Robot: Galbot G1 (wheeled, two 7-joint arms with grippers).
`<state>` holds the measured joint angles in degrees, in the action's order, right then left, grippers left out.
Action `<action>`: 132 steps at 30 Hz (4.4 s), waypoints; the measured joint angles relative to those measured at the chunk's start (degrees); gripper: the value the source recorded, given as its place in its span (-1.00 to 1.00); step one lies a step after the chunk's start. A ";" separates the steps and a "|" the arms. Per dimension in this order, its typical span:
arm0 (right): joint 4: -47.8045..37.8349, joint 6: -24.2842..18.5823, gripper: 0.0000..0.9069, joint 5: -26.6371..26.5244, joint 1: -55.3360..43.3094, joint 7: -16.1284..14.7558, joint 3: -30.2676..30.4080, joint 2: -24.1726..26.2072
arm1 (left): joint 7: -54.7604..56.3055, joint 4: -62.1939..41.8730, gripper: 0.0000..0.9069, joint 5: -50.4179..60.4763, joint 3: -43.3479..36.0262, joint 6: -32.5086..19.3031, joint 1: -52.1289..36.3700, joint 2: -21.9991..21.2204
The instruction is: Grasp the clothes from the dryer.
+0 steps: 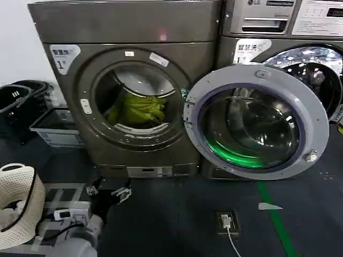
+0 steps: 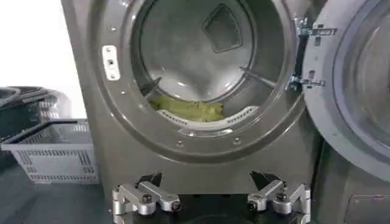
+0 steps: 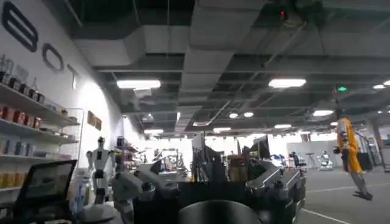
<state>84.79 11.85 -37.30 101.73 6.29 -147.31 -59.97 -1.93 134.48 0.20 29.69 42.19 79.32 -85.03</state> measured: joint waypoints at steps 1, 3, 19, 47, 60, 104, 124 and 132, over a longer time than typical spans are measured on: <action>0.00 -0.01 1.00 -0.05 -0.02 0.06 0.00 -0.03 | -0.08 0.00 1.00 0.04 -0.05 0.00 0.01 0.00; -0.02 -0.06 1.00 -0.09 -0.02 0.09 -0.01 -0.06 | -0.11 0.05 1.00 0.10 -0.10 0.00 0.03 0.00; -0.32 -1.08 1.00 -0.20 -0.32 0.11 0.32 -0.28 | -0.58 -0.20 1.00 0.26 -0.02 0.00 0.18 0.07; 0.17 -1.17 1.00 -0.23 -0.53 0.14 0.78 -1.02 | 0.01 -0.64 1.00 0.74 0.21 0.00 -0.18 0.55; 0.07 -1.38 1.00 -0.19 -0.54 0.08 1.06 -1.47 | 0.92 -0.83 1.00 0.38 0.14 0.00 -0.04 0.16; 0.36 -1.70 1.00 0.05 -0.98 -0.08 1.83 -2.26 | 1.78 -1.45 1.00 0.36 0.06 0.00 -0.05 0.16; 1.60 -3.84 1.00 -0.16 -1.10 -0.66 2.71 -2.48 | 1.37 -14.16 1.00 4.64 -0.57 -0.05 -13.41 -1.40; 2.44 -3.84 1.00 -0.17 -1.43 -0.68 3.36 -2.33 | 0.49 -25.88 1.00 5.80 -0.06 -4.61 -23.92 -2.10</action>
<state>87.23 8.01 -37.46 100.30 5.60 -143.95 -62.30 -1.44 108.60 6.00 29.62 37.58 55.40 -87.13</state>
